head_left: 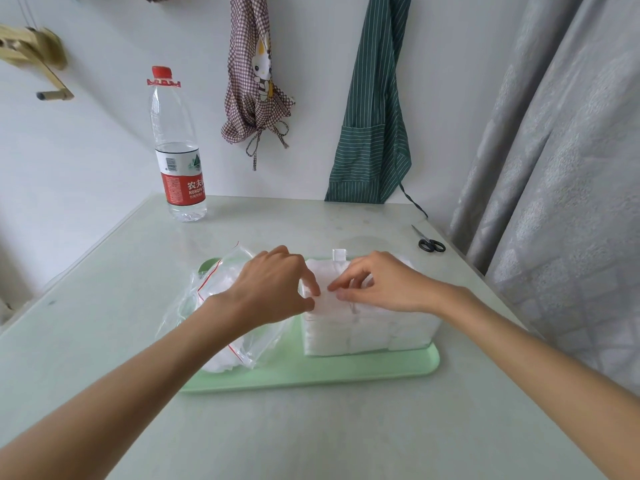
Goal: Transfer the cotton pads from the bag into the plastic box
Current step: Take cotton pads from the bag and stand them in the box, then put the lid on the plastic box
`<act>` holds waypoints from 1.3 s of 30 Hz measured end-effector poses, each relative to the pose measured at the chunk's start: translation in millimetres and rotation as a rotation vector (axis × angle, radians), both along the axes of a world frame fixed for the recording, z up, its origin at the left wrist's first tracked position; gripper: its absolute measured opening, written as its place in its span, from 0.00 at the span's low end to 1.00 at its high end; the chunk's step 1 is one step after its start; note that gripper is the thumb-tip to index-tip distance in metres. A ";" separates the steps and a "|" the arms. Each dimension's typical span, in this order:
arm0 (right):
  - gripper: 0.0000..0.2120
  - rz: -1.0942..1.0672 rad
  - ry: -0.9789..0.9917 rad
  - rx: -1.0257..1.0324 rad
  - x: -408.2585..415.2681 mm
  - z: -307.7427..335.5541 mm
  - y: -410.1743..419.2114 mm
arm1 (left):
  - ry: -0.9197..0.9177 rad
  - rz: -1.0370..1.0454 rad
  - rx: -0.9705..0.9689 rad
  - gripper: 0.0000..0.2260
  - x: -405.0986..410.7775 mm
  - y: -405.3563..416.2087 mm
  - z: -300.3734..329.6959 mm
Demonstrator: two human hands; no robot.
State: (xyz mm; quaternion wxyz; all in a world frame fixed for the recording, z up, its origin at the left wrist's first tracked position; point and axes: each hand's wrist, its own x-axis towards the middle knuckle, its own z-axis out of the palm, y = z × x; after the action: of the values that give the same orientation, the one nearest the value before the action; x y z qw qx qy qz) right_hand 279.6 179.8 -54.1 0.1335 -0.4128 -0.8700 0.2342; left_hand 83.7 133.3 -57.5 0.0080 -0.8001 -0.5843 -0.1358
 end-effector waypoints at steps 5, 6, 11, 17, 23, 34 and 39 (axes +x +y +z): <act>0.08 -0.025 0.026 0.040 -1.8 -11.0 -4.2 | 0.058 -0.022 0.012 0.10 3.4 2.5 4.2; 0.08 -0.035 0.042 0.043 0.1 -10.8 -5.5 | 0.057 -0.020 0.008 0.11 4.8 2.0 4.9; 0.09 -0.089 0.081 0.026 11.2 -14.7 -6.5 | 0.066 0.051 -0.076 0.17 5.9 6.0 8.7; 0.09 -0.016 -0.037 -0.072 15.0 0.6 -3.7 | -0.137 0.065 -0.258 0.14 5.5 17.4 13.4; 0.04 -0.497 0.519 -0.098 52.7 27.9 52.4 | -1.358 0.304 -0.367 0.11 -7.0 44.6 31.6; 0.10 -0.744 0.454 -0.871 71.9 -53.3 125.3 | -1.217 0.556 -0.620 0.21 4.9 90.7 -5.1; 0.10 -0.722 0.423 -0.915 73.4 -53.5 128.4 | -1.335 0.613 -0.860 0.21 -8.0 92.6 -20.0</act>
State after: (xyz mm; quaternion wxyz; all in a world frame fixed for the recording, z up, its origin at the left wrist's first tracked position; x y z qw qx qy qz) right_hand 352.9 308.2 -107.6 0.1834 -0.6414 -0.4416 0.6000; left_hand 75.6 225.9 -77.6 -0.6064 -0.2922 -0.6582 -0.3371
